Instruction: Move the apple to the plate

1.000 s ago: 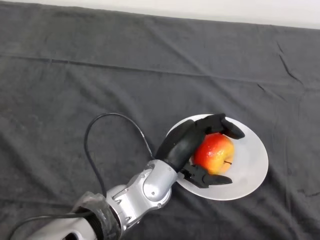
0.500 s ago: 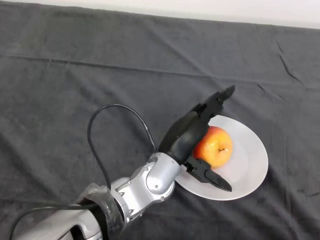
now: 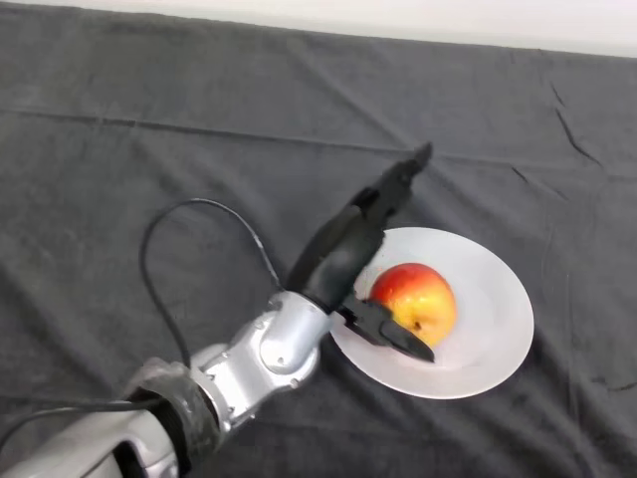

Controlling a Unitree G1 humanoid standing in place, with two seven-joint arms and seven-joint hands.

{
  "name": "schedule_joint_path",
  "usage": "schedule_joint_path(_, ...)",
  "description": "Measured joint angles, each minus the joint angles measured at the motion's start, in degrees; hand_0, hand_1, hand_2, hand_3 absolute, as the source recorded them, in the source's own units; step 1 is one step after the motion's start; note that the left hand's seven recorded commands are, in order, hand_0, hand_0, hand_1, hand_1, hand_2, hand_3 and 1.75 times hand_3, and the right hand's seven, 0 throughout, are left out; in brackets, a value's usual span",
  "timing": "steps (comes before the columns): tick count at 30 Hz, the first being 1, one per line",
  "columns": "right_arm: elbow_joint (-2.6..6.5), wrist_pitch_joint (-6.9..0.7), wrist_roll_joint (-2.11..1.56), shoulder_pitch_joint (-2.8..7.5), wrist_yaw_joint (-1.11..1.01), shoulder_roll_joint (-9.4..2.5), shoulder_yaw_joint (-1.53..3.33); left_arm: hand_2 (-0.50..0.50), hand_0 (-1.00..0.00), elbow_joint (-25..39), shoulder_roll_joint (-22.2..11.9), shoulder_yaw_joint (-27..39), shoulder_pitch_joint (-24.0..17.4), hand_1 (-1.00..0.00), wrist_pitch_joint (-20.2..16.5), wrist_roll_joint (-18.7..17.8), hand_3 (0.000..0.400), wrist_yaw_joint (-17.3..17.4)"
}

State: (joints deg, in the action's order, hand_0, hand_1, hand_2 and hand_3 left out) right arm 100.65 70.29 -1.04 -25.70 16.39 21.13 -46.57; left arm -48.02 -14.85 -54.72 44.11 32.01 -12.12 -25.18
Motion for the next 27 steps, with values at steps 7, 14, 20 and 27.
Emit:
schedule_joint_path(7, 0.0, 0.0, 0.01, 0.01, 0.0, 0.0, -0.05, 0.0, 0.0, 0.1, -5.1, 6.3, -0.6, 0.0, 2.8, -0.1, 0.0, -0.1)
schedule_joint_path(14, 0.0, 0.0, 0.03, 0.05, 0.0, 0.0, -0.18, 0.0, 0.0, 0.1, -8.6, 13.3, -2.4, 0.0, 6.8, -0.6, 0.0, -1.3)
schedule_joint_path(20, 0.0, 0.02, 0.04, 0.07, 0.0, 0.01, -0.35, 0.0, 0.0, -0.3, -9.6, 18.3, -6.3, 0.0, 8.3, -1.5, 0.0, -2.2)
schedule_joint_path(27, 0.0, 0.02, 0.04, 0.08, 0.0, 0.0, -0.38, 0.0, 0.0, -5.1, -11.8, 25.4, -8.1, 0.0, 9.9, -4.0, 0.0, -2.3)
